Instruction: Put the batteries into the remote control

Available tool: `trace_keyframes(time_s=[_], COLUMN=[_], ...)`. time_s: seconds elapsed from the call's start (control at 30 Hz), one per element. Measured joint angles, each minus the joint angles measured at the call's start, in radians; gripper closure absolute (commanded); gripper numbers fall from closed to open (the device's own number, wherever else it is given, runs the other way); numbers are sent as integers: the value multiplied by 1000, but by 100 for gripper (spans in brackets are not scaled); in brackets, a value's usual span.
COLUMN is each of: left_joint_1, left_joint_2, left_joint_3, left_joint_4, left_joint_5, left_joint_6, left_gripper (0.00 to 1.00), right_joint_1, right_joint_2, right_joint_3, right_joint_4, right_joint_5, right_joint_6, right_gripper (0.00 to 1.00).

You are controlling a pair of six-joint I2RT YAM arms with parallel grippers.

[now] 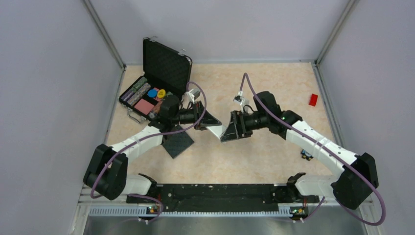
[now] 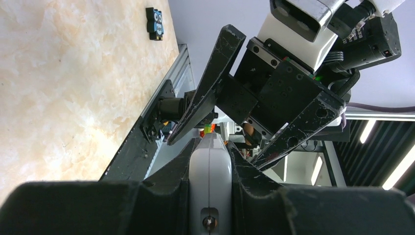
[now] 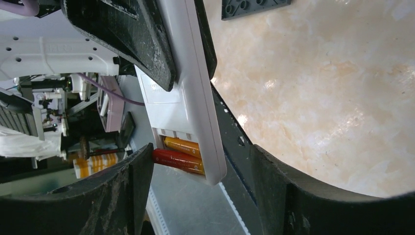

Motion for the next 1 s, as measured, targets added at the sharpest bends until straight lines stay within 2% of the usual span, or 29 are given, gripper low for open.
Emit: trace_keyframes(time_s=[0.23, 0.6, 1.0], left_joint_1=[1, 13, 16], left_joint_2=[0, 0, 11], left_joint_3=[0, 2, 14], left_joint_4=[1, -6, -36], left_joint_5=[9, 14, 19], left_joint_6=[11, 26, 42], left_gripper=[100, 100, 100], right_joint_1=[0, -42, -60], right_joint_2=[10, 10, 18], right_joint_3=[-9, -23, -23], right_joint_4=[38, 45, 45], right_joint_5=[-31, -103, -134], right_joint_6=[56, 76, 63], right_gripper=[39, 42, 54])
